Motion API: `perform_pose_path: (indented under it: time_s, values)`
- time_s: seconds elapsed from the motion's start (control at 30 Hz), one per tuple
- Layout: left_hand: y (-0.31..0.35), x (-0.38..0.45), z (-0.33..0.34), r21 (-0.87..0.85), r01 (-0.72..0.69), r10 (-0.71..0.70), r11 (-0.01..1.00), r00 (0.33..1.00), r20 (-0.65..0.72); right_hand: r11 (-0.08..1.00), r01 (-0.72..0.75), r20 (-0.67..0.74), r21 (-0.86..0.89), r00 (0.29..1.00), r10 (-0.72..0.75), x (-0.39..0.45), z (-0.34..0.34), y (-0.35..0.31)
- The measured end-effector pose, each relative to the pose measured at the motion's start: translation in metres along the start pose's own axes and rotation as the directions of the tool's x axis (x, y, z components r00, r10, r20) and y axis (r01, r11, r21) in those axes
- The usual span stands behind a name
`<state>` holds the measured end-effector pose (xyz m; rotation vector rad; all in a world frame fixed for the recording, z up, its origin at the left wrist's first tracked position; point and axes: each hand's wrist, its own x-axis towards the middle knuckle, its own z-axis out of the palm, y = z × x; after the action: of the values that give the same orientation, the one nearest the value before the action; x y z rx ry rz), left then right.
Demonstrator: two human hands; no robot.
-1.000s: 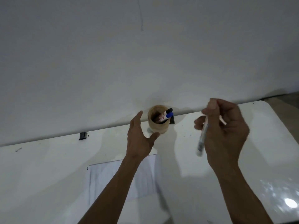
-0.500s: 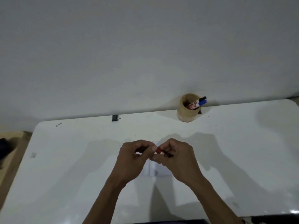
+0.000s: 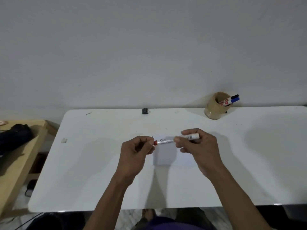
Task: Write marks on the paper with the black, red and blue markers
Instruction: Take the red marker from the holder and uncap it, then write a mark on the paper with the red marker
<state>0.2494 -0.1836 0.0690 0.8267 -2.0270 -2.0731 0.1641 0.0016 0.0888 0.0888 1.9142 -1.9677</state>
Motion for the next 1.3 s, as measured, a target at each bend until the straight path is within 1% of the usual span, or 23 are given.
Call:
perform_pose_path:
  time_s: [0.07, 0.13, 0.17, 0.27, 0.37, 0.43, 0.5, 0.6, 0.67, 0.7, 0.8, 0.83, 0.9, 0.97, 1.1, 1.3]
  values:
    - [0.000, 0.000, -0.003, 0.076, -0.054, 0.052, 0.996, 0.998, 0.022, 0.983, -0.052, -0.055, 0.179, 0.997, 0.063, -0.002, 0.016, 0.003]
    - [-0.001, 0.001, -0.005, 0.117, -0.087, 0.085, 0.989, 0.996, 0.016, 0.958, -0.098, -0.068, 0.268, 0.990, 0.120, -0.004, 0.031, 0.007]
    - [-0.002, 0.002, -0.005, 0.143, -0.102, 0.102, 0.984, 0.995, 0.011, 0.958, -0.114, -0.059, 0.263, 0.989, 0.134, -0.004, 0.037, 0.010]
    - [-0.004, 0.005, -0.004, 0.237, -0.165, 0.162, 0.958, 0.986, 0.031, 0.977, -0.135, -0.004, 0.163, 0.990, 0.138, -0.004, 0.050, 0.019]
    - [-0.006, 0.010, -0.003, 0.291, -0.193, 0.187, 0.937, 0.981, 0.048, 0.980, -0.144, 0.005, 0.140, 0.989, 0.145, 0.004, 0.052, 0.027]
    - [-0.005, 0.013, -0.001, 0.322, -0.174, 0.163, 0.931, 0.985, 0.062, 0.979, -0.161, 0.024, 0.127, 0.987, 0.159, 0.012, 0.049, 0.030]
    - [-0.004, 0.018, -0.001, 0.324, -0.125, 0.110, 0.938, 0.992, 0.064, 0.975, -0.175, 0.044, 0.141, 0.984, 0.170, 0.021, 0.044, 0.030]
    - [-0.008, 0.028, -0.007, 0.353, -0.043, 0.038, 0.935, 0.999, 0.021, 0.966, -0.165, 0.007, 0.199, 0.986, 0.167, 0.038, 0.029, 0.027]
    - [-0.013, 0.041, -0.013, 0.454, -0.022, 0.029, 0.891, 1.000, -0.009, 0.967, -0.152, -0.021, 0.206, 0.987, 0.160, 0.050, 0.018, 0.024]
    - [-0.016, 0.049, -0.014, 0.517, -0.020, 0.038, 0.856, 0.999, -0.025, 0.970, -0.148, -0.030, 0.194, 0.987, 0.157, 0.055, 0.012, 0.024]
    - [-0.026, 0.078, -0.012, 0.625, 0.006, 0.076, 0.781, 0.992, -0.105, 0.977, -0.153, -0.042, 0.146, 0.986, 0.160, 0.066, 0.003, 0.027]
    - [-0.029, 0.089, -0.010, 0.671, 0.005, 0.099, 0.742, 0.988, -0.117, 0.978, -0.157, -0.046, 0.136, 0.985, 0.164, 0.069, 0.001, 0.029]
    - [-0.033, 0.109, -0.006, 0.750, 0.005, 0.120, 0.662, 0.986, -0.112, 0.978, -0.167, -0.050, 0.122, 0.983, 0.174, 0.072, -0.001, 0.032]
    - [-0.036, 0.123, -0.001, 0.790, 0.010, 0.107, 0.613, 0.990, -0.096, 0.977, -0.178, -0.049, 0.118, 0.982, 0.185, 0.073, -0.003, 0.035]
    - [-0.039, 0.136, 0.004, 0.831, -0.003, 0.109, 0.557, 0.992, -0.070, 0.976, -0.186, -0.046, 0.111, 0.980, 0.192, 0.075, -0.005, 0.039]
    - [-0.042, 0.140, 0.003, 0.838, 0.013, 0.064, 0.545, 0.996, -0.057, 0.978, -0.186, -0.057, 0.096, 0.980, 0.192, 0.075, -0.007, 0.041]
